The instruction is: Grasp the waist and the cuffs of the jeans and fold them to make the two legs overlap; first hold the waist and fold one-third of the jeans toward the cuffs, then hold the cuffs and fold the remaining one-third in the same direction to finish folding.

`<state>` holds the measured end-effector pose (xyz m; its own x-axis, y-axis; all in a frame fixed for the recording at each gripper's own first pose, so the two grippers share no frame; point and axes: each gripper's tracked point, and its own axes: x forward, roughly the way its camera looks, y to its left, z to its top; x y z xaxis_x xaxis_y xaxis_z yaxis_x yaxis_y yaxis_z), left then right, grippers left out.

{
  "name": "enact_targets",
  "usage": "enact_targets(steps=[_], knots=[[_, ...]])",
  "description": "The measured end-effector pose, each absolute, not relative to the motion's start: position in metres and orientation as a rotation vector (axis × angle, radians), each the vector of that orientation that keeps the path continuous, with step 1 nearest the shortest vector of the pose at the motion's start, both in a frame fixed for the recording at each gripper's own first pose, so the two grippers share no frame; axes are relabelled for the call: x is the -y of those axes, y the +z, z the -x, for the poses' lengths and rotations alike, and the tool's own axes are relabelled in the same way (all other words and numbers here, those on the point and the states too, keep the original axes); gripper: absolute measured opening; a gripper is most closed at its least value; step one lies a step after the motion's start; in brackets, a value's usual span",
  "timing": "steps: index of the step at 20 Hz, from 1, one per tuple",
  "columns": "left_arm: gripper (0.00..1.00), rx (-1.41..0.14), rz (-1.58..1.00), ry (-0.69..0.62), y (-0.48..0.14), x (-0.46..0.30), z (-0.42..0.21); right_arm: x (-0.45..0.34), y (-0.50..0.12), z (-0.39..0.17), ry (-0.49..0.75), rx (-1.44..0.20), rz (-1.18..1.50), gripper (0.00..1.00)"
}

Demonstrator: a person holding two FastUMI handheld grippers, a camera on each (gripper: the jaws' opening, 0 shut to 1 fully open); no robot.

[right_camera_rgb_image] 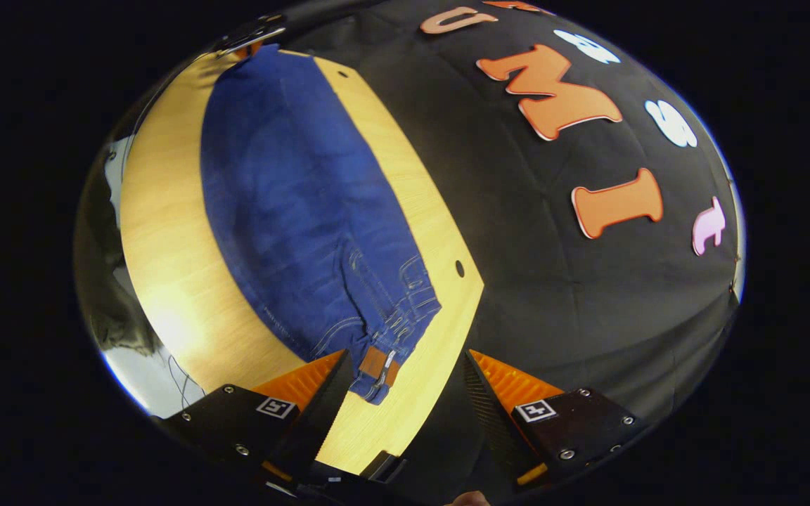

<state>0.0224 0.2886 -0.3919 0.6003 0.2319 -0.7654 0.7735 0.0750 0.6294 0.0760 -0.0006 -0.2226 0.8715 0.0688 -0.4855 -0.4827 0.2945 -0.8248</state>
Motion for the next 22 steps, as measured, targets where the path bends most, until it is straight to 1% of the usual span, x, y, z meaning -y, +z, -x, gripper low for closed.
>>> enact_targets(steps=[5, 9, 10, 12, 15, 22], knots=[[0.01, -0.921, -1.496, -0.476, -0.39, -0.285, -0.022, 0.017, -0.271, -0.076, 0.537, -0.392, 1.476, 0.98], [0.01, -0.939, -1.5, -0.459, -0.39, -0.287, -0.022, 0.022, -0.302, -0.081, 0.631, -0.422, 1.552, 0.97], [0.01, -0.941, -1.503, -0.455, -0.39, -0.288, -0.022, 0.024, -0.304, -0.085, 0.64, -0.418, 1.572, 0.98], [0.01, -0.944, -1.502, -0.452, -0.39, -0.289, -0.023, 0.022, -0.307, -0.091, 0.654, -0.409, 1.601, 0.95], [0.01, -0.952, -1.494, -0.451, -0.389, -0.287, -0.022, 0.015, -0.31, -0.1, 0.673, -0.405, 1.622, 0.95], [0.01, -0.951, -1.485, -0.454, -0.388, -0.287, -0.023, -0.004, -0.318, -0.115, 0.711, -0.382, 1.621, 0.94]])
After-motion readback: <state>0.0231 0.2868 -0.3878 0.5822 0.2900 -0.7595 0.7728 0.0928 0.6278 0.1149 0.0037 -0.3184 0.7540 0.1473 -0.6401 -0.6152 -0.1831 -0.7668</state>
